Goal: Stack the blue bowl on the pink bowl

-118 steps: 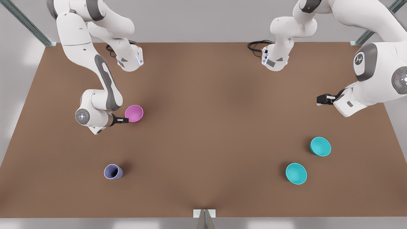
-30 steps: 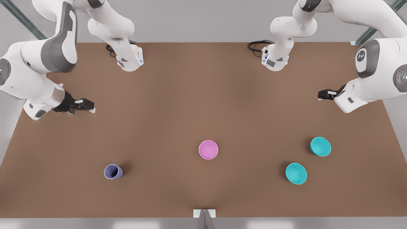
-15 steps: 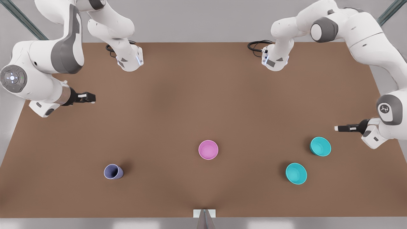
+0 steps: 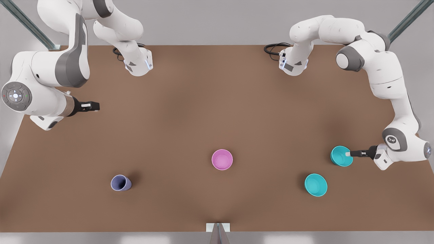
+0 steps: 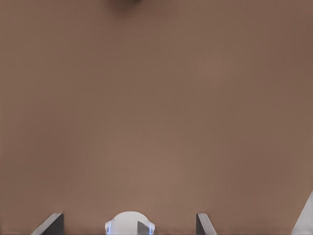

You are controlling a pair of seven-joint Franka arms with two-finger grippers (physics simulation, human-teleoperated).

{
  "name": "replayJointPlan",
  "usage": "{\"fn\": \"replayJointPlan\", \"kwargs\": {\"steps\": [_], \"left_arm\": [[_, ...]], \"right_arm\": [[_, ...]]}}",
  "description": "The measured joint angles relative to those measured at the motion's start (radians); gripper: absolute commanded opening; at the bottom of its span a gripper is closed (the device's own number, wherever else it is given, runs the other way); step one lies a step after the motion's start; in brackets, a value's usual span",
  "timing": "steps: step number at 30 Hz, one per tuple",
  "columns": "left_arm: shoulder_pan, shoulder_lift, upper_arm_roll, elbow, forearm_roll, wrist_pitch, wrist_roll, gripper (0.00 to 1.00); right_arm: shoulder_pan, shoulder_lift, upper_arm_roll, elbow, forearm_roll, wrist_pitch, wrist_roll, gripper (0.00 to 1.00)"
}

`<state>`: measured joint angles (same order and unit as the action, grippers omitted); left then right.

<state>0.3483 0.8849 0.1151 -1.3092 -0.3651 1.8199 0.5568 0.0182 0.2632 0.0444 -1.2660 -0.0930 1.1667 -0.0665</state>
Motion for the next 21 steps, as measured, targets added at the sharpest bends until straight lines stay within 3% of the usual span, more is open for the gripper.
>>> {"fn": "replayJointPlan", "kwargs": {"steps": [1, 3, 4, 6, 9, 14, 16, 18, 21], "left_arm": [[-0.002, 0.003, 0.0, -0.008, -0.004, 0.005, 0.014, 0.87], [-0.003, 0.007, 0.0, -0.014, -0.01, 0.013, 0.04, 0.8], [-0.002, 0.008, 0.0, -0.015, -0.012, 0.017, 0.052, 0.69], [-0.001, 0.01, 0.0, -0.016, -0.014, 0.022, 0.075, 0.64], [-0.002, 0.011, 0.0, -0.016, -0.013, 0.035, 0.103, 0.46], [-0.003, 0.017, 0.0, -0.017, -0.015, 0.047, 0.141, 0.41], [-0.003, 0.02, 0.0, -0.017, -0.016, 0.055, 0.153, 0.27], [-0.007, 0.016, 0.001, -0.017, -0.013, 0.061, 0.163, 0.21], [-0.008, 0.006, 0.001, -0.017, -0.008, 0.066, 0.174, 0.21]], "right_arm": [[0.0, 0.0, 0.0, 0.0, 0.0, -0.002, -0.001, 1.0], [0.0, 0.004, 0.0, 0.003, -0.001, -0.006, -0.002, 1.0], [0.0, 0.005, 0.0, 0.005, -0.001, -0.007, -0.002, 1.0], [0.0, 0.006, 0.0, 0.006, -0.001, -0.01, -0.003, 1.0], [0.0, 0.006, 0.001, 0.006, -0.001, -0.012, -0.004, 1.0], [0.0, 0.007, 0.002, 0.006, 0.0, -0.014, -0.006, 1.0], [0.0, 0.009, 0.002, 0.006, 0.0, -0.015, -0.006, 1.0], [0.0, 0.012, 0.002, 0.006, -0.001, -0.015, -0.007, 1.0], [0.0, 0.013, 0.002, 0.006, -0.001, -0.015, -0.007, 1.0]]}}
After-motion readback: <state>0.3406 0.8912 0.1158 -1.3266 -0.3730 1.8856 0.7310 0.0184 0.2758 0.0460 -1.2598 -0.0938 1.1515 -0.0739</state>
